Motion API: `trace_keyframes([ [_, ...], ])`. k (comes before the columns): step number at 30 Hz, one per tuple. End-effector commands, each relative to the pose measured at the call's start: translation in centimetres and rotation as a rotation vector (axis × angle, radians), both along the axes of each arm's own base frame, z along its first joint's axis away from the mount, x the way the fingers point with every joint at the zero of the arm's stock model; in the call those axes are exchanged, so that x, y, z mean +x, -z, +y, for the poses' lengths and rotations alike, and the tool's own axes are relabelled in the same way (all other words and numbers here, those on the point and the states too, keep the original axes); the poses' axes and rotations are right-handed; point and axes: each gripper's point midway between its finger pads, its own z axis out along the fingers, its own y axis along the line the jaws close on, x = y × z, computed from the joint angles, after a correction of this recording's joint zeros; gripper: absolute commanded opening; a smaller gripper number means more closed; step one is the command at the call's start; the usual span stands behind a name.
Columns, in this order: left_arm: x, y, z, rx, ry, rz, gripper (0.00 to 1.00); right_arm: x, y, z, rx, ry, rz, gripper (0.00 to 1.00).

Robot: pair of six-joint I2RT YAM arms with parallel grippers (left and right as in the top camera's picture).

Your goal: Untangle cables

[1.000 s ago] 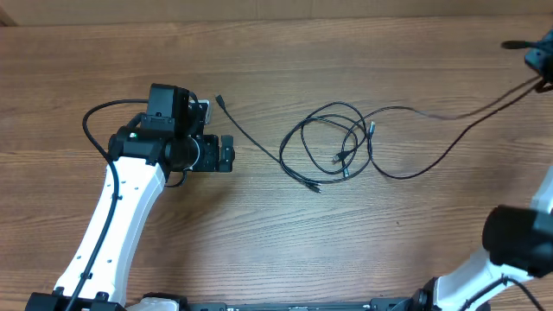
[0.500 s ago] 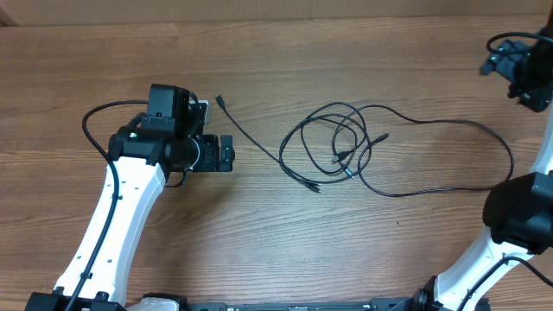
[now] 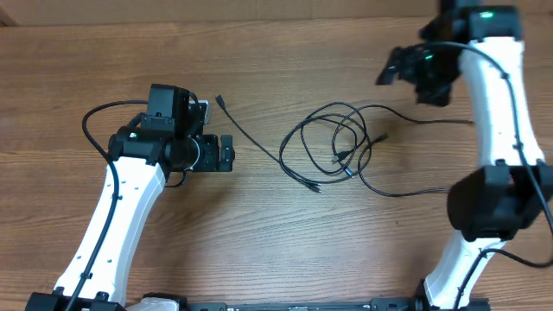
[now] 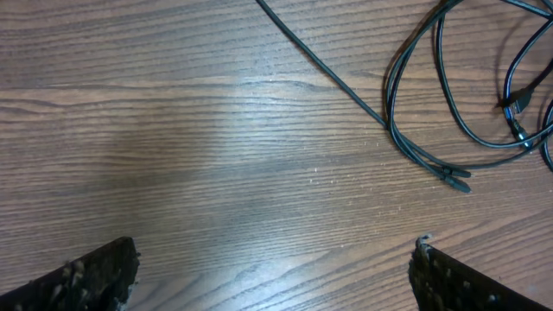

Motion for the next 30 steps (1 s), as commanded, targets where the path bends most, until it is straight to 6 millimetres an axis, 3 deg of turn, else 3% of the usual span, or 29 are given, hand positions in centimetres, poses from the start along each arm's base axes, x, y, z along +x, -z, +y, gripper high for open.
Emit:
trace_keyframes([
  [1, 0.1, -0.6, 0.1, 0.003, -0.008, -0.02, 0.99, -0.2, 3.8, 2.3, 0.001, 0.118, 0.09, 0.91],
  [7, -0.1, -0.5, 0.1, 0.004, -0.008, -0.012, 1.0, 1.4, 9.3, 3.5, -0.06, 0.36, 0.058, 0.91],
  [11, -0.1, -0.5, 0.1, 0.004, -0.007, -0.01, 1.0, 3.7, 11.4, 4.9, -0.021, 0.345, -0.063, 0.91],
  [16, -0.2, -0.5, 0.1, 0.004, -0.008, -0.008, 1.0, 4.1, 12.9, 5.1, -0.008, 0.385, -0.09, 0.88],
  [19, -0.4, -0.4, 0.2, 0.006, -0.007, 0.001, 0.99, 3.2, 14.2, 4.2, -0.03, 0.505, -0.051, 0.68],
  [20, -0.4, -0.4, 0.2, 0.006, -0.008, 0.001, 0.99, 3.3, 14.2, 4.2, -0.029, 0.504, -0.053, 0.57],
  [21, -0.4, -0.4, 0.2, 0.006, -0.008, 0.001, 1.0, 3.3, 14.1, 4.3, -0.03, 0.496, -0.058, 0.39],
  [22, -0.4, -0.4, 0.2, 0.006, -0.008, 0.001, 1.0, 3.5, 13.8, 4.2, -0.028, 0.492, -0.066, 0.17],
  [23, -0.4, -0.4, 0.2, 0.006, -0.008, 0.002, 1.0, 3.8, 13.4, 4.1, -0.031, 0.468, -0.082, 0.04],
  [27, -0.5, -0.4, 0.2, 0.007, -0.008, 0.005, 1.0, 5.9, 7.1, 1.7, -0.064, 0.342, -0.221, 0.04],
  [30, -0.5, -0.4, 0.2, 0.007, -0.008, 0.005, 1.0, 6.1, 0.9, -2.0, -0.078, 0.361, -0.298, 0.04],
])
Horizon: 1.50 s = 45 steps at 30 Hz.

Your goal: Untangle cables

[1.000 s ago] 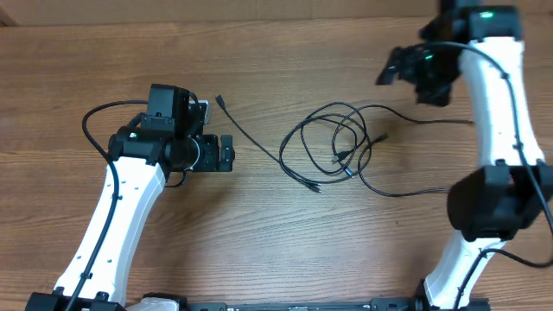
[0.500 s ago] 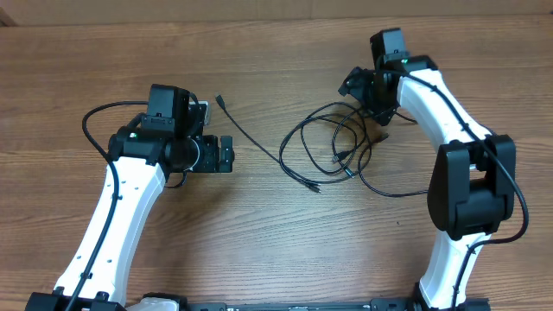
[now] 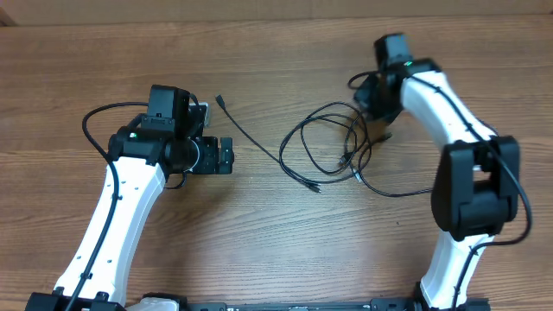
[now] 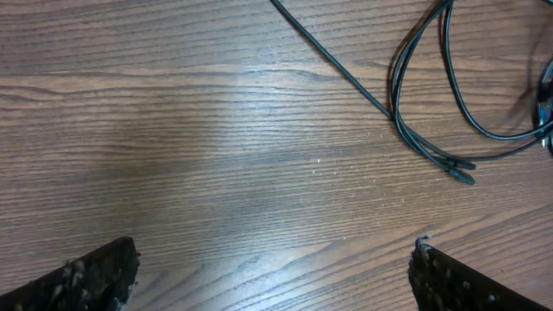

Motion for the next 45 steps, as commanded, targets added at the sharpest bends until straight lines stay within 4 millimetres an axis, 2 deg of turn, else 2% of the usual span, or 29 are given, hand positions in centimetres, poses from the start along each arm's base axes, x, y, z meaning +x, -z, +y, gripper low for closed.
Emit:
trace_keyframes([
  [1, 0.0, -0.6, 0.1, 0.001, -0.006, -0.018, 1.0, 1.8, -11.7, -5.6, -0.063, 0.006, -0.228, 0.04],
  [3, 0.0, -0.6, 0.0, 0.0, -0.006, -0.018, 0.99, 0.8, -14.1, -9.0, -0.089, 0.048, -0.232, 0.04],
  [5, 0.0, -0.6, 0.1, 0.001, -0.006, -0.018, 1.0, -0.3, -14.6, -11.5, -0.107, 0.079, -0.208, 0.04],
  [7, 0.0, -0.6, 0.1, 0.001, -0.006, -0.017, 1.0, -1.4, -14.3, -13.5, -0.121, 0.111, -0.168, 0.04],
  [10, 0.0, -0.6, 0.1, 0.001, -0.006, -0.018, 1.0, -4.0, -12.8, -18.2, -0.177, 0.213, -0.066, 0.04],
  [13, 0.0, -0.6, 0.1, 0.001, -0.006, -0.017, 1.0, -5.0, -12.1, -20.5, -0.2, 0.227, -0.042, 0.06],
  [14, 0.0, -0.6, 0.1, 0.001, -0.006, -0.017, 1.0, -5.1, -12.1, -20.9, -0.207, 0.218, -0.041, 0.09],
  [15, 0.0, -0.6, 0.1, 0.001, -0.006, -0.016, 1.0, -5.2, -12.0, -21.2, -0.216, 0.2, -0.037, 0.29],
  [16, 0.0, -0.6, 0.1, 0.001, -0.006, -0.017, 0.99, -5.4, -12.0, -21.4, -0.222, 0.184, -0.03, 0.69],
  [17, 0.0, -0.6, 0.1, 0.001, -0.006, -0.017, 1.0, -5.8, -11.8, -21.4, -0.225, 0.163, -0.014, 0.99],
  [20, 0.0, -0.6, 0.1, 0.001, -0.006, -0.017, 1.0, -8.0, -11.0, -20.1, -0.191, 0.119, 0.083, 1.0],
  [23, 0.0, -0.6, 0.1, 0.001, -0.005, -0.018, 1.0, -10.8, -10.3, -16.8, -0.085, -0.011, 0.201, 1.0],
  [27, 0.1, -0.6, 0.1, 0.002, -0.003, -0.022, 1.0, -13.4, -9.3, -15.9, -0.04, 0.045, 0.32, 1.0],
  [35, 0.1, -0.6, 0.1, 0.002, -0.003, -0.021, 1.0, -16.5, -6.2, -14.5, 0.044, 0.146, 0.39, 1.0],
  [37, 0.1, -0.6, 0.1, 0.002, -0.003, -0.021, 1.0, -17.5, -4.9, -14.2, 0.053, 0.191, 0.407, 1.0],
  [39, 0.1, -0.6, 0.1, 0.002, -0.003, -0.021, 1.0, -18.7, -2.4, -14.2, 0.048, 0.287, 0.44, 1.0],
  [45, 0.1, -0.6, 0.1, 0.002, -0.003, -0.021, 0.99, -19.7, 2.8, -13.7, 0.063, 0.438, 0.446, 1.0],
])
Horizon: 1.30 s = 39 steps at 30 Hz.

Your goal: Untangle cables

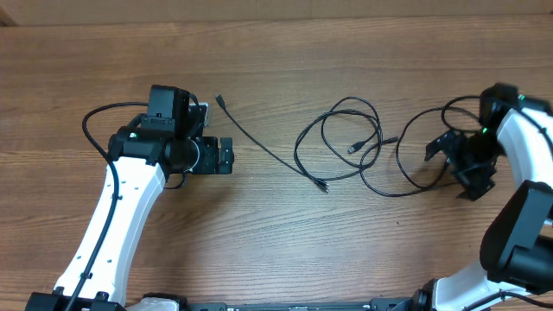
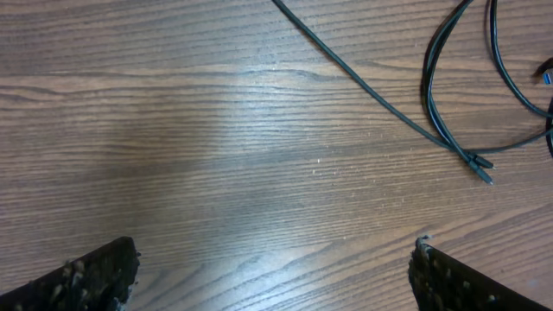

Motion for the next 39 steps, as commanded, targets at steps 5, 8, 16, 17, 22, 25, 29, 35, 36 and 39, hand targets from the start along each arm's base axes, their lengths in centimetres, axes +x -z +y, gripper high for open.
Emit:
trace_keyframes([
  [5, 0.0, -0.6, 0.0, 0.001, -0.003, -0.019, 1.0, -0.7, 4.7, 0.1, -0.037, 0.195, -0.037, 1.0],
  [8, 0.1, -0.6, 0.0, 0.001, -0.003, -0.02, 1.0, 0.0, 5.5, -0.2, -0.049, 0.194, -0.084, 1.0],
  [16, 0.1, -0.6, 0.0, 0.001, -0.003, -0.019, 0.99, 1.4, 5.8, -0.7, -0.066, 0.158, -0.152, 0.29],
  [17, 0.1, -0.6, 0.0, 0.001, -0.003, -0.019, 1.0, 1.8, 5.8, -0.8, -0.069, 0.158, -0.169, 0.19],
  [22, 0.0, -0.6, 0.1, 0.001, -0.003, -0.016, 1.0, 4.2, 4.3, -1.7, -0.096, 0.102, -0.246, 0.04],
  [25, 0.0, -0.6, 0.1, 0.001, -0.003, -0.016, 1.0, 6.1, 1.8, -2.4, -0.114, 0.041, -0.297, 0.04],
  [29, 0.0, -0.6, 0.1, 0.001, -0.003, -0.016, 0.99, 9.5, -5.4, -4.5, -0.21, -0.055, -0.39, 0.04],
  [35, 0.0, -0.6, 0.1, 0.001, -0.004, -0.017, 1.0, 11.8, -19.1, -8.2, -0.449, -0.078, -0.529, 0.04],
  [36, 0.0, -0.6, 0.1, 0.001, -0.004, -0.017, 1.0, 11.8, -20.4, -8.6, -0.477, -0.081, -0.542, 0.04],
  [39, 0.0, -0.6, 0.1, 0.002, -0.003, -0.017, 0.99, 11.4, -24.0, -10.2, -0.597, -0.065, -0.564, 0.04],
])
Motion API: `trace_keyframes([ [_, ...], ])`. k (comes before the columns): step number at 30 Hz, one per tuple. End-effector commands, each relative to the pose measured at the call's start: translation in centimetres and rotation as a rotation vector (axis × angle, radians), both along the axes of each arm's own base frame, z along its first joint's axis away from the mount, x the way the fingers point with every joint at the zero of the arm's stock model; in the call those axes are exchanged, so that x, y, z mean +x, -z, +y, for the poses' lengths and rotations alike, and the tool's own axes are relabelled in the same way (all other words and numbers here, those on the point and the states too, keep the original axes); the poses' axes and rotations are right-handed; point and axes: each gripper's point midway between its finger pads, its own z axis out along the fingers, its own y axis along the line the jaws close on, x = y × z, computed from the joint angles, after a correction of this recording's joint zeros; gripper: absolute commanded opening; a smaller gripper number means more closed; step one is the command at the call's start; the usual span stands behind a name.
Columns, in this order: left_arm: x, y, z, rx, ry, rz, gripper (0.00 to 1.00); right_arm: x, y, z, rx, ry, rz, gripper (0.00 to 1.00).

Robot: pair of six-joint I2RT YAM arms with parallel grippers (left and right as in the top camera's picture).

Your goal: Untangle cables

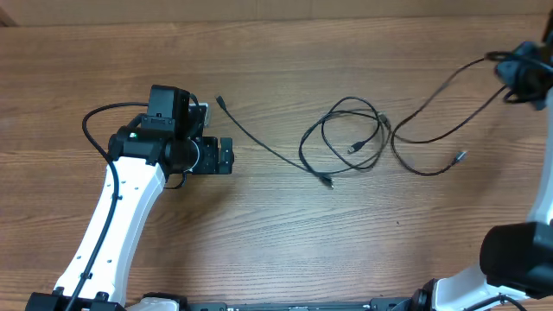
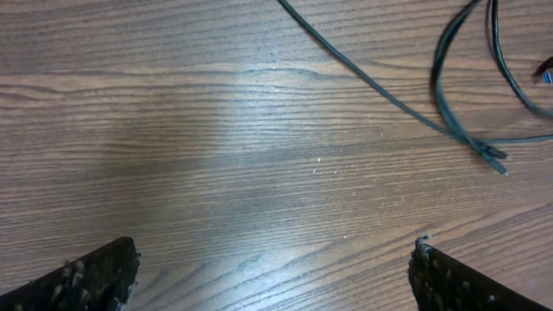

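Thin black cables lie mid-table. One cable (image 1: 259,142) runs from a plug at the upper left to a plug end (image 2: 496,159) and joins a loose loop (image 1: 346,138). A second black cable (image 1: 432,112) stretches from beside that loop up to my right gripper (image 1: 511,79) at the far right edge, which appears shut on it. Its free plug (image 1: 460,156) rests on the wood. My left gripper (image 1: 232,156) hovers left of the cables, open (image 2: 272,250), with nothing between its fingers (image 2: 95,276).
Brown wooden table (image 1: 276,242) throughout. The right arm's base (image 1: 518,259) stands at the lower right and the left arm (image 1: 121,216) crosses the lower left. No other objects are in view.
My right gripper went from the right side at mid-height to the far upper right corner, and the second cable is now stretched out away from the loop. The left arm has not moved.
The cables lay in one tangle at mid-table with my right gripper above and to its right. Then that gripper was down on the tangle's right side. Later it was out to the right with one cable drawn partly free, and now that cable trails to the upper right.
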Motion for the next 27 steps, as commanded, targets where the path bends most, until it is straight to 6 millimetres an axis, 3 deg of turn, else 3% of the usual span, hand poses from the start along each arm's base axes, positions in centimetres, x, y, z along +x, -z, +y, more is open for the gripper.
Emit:
trace_keyframes([
  [1, 0.1, -0.6, 0.0, 0.001, -0.004, -0.02, 0.99, -1.1, -3.8, -2.8, -0.177, 0.072, -0.019, 0.04],
  [8, 0.1, -0.6, 0.0, 0.001, -0.004, -0.02, 1.0, -2.7, -4.5, -5.8, -0.35, 0.168, 0.061, 0.04],
  [11, 0.1, -0.6, 0.0, 0.001, -0.004, -0.02, 1.0, -2.6, -4.2, -5.5, -0.334, 0.155, 0.063, 0.04],
  [14, 0.2, -0.6, 0.0, 0.0, -0.004, -0.026, 1.0, -2.6, -2.6, -4.1, -0.25, 0.099, 0.098, 0.13],
  [17, 0.3, -0.7, 0.0, 0.0, -0.003, -0.03, 1.0, -2.6, 0.4, -1.8, -0.108, 0.018, 0.158, 0.46],
  [19, 0.4, -0.7, 0.0, 0.0, -0.003, -0.033, 1.0, -2.3, 1.7, -0.4, -0.038, -0.044, 0.175, 0.59],
  [20, 0.4, -0.7, 0.0, 0.0, -0.003, -0.036, 1.0, -1.9, 2.4, 1.3, 0.024, -0.154, 0.176, 0.68],
  [22, 0.7, -0.8, 0.0, 0.002, -0.003, -0.046, 0.99, -1.4, 3.0, 3.6, 0.097, -0.303, 0.165, 0.79],
  [23, 0.9, -0.9, 0.0, 0.001, 0.002, -0.059, 0.99, -1.0, 3.2, 6.2, 0.172, -0.473, 0.138, 0.86],
  [25, 1.5, -1.2, -0.1, 0.003, 0.015, -0.086, 0.99, -1.4, 3.5, 9.4, 0.263, -0.657, 0.118, 0.92],
  [27, 1.9, -1.4, -0.2, 0.003, 0.023, -0.106, 1.0, -2.2, 4.3, 11.0, 0.314, -0.713, 0.148, 0.93],
])
